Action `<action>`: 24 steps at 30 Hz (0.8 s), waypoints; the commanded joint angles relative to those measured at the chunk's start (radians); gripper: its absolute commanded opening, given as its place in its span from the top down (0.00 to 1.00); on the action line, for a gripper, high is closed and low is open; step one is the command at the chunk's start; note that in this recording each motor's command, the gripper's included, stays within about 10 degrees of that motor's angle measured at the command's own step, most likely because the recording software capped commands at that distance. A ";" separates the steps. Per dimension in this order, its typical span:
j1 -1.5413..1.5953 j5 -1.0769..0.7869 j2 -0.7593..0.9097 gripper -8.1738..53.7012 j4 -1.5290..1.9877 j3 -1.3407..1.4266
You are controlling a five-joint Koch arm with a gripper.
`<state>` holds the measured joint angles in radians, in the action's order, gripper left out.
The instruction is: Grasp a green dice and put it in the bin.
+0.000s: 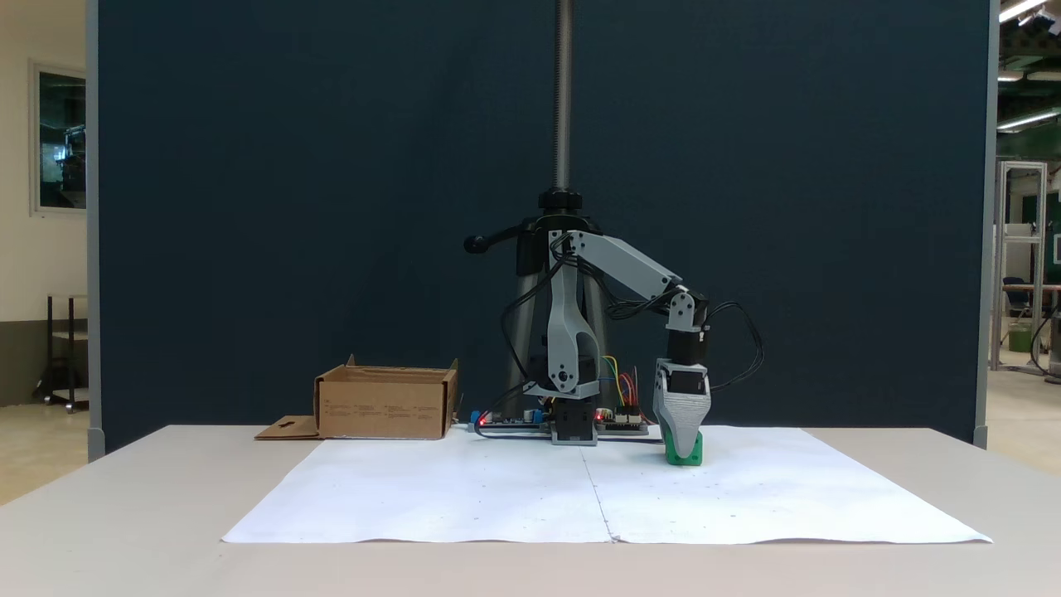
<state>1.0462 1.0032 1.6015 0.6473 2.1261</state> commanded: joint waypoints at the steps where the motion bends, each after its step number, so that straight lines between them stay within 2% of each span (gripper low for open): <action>1: 0.002 0.066 0.021 0.25 -0.034 -0.044; 24: 0.006 0.066 -0.034 0.25 -0.067 -0.026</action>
<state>1.0462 1.0032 1.5539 0.6197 2.1261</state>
